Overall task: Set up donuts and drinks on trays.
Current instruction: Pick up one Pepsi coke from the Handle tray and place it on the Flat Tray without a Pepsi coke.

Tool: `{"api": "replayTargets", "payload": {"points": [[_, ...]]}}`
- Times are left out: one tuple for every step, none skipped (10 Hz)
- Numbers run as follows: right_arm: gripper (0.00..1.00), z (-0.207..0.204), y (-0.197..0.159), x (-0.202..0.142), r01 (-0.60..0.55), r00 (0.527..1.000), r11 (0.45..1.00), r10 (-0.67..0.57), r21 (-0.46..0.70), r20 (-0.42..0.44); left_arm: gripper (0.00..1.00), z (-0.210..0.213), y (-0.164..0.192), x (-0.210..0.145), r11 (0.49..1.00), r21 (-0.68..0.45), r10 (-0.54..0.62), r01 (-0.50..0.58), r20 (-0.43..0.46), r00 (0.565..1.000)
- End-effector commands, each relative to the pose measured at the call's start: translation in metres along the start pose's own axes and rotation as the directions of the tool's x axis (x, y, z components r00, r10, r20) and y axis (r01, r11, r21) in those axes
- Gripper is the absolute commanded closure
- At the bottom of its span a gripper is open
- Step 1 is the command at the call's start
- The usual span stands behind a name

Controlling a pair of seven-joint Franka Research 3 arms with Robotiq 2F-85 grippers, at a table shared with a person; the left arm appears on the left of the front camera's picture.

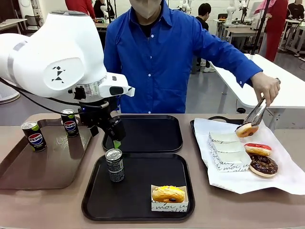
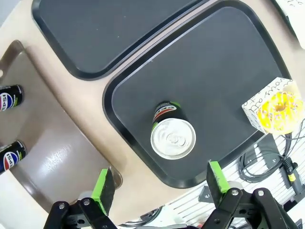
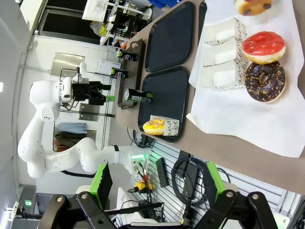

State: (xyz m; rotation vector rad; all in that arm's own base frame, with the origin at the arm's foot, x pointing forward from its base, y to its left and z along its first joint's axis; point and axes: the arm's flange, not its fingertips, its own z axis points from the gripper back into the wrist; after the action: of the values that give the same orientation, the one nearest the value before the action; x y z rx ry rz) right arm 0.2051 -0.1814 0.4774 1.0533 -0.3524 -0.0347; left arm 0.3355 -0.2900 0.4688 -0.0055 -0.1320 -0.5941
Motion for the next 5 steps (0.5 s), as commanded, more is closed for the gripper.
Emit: {"api": "replayTargets", "payload": {"points": [[0.00,-0.0003,-0.0002,0.0005,-0.019,1.000,1.000,0.019,0.021,0.008,0.00,0.0019,-0.0015,0.0048,1.000,-0.006,-0.005,0.005,0.004,1.000],[0.00,-0.0003,-0.0002,0.0005,-0.019,1.000,1.000,0.019,0.021,0.008,0.00,0.0019,-0.0015,0.0048,1.000,-0.006,-0.005,0.005,0.004,1.000],[0.00,-0.0003,-0.0002,0.0005,-0.019,1.000,1.000,0.019,0.021,0.008,0.00,0.0019,-0.0015,0.0048,1.000,-0.006,-0.005,0.005,0.004,1.000],[0.00,-0.0003,-0.0002,0.0005,-0.019,1.000,1.000,0.019,0.021,0.008,0.00,0.0019,-0.0015,0.0048,1.000,-0.006,-0.005,0.005,0.004,1.000],[0.00,-0.0003,-0.0002,0.0005,-0.019,1.000,1.000,0.019,0.021,0.008,0.00,0.0002,-0.0005,0.0013,1.000,-0.001,-0.001,0.001,0.000,1.000]]}}
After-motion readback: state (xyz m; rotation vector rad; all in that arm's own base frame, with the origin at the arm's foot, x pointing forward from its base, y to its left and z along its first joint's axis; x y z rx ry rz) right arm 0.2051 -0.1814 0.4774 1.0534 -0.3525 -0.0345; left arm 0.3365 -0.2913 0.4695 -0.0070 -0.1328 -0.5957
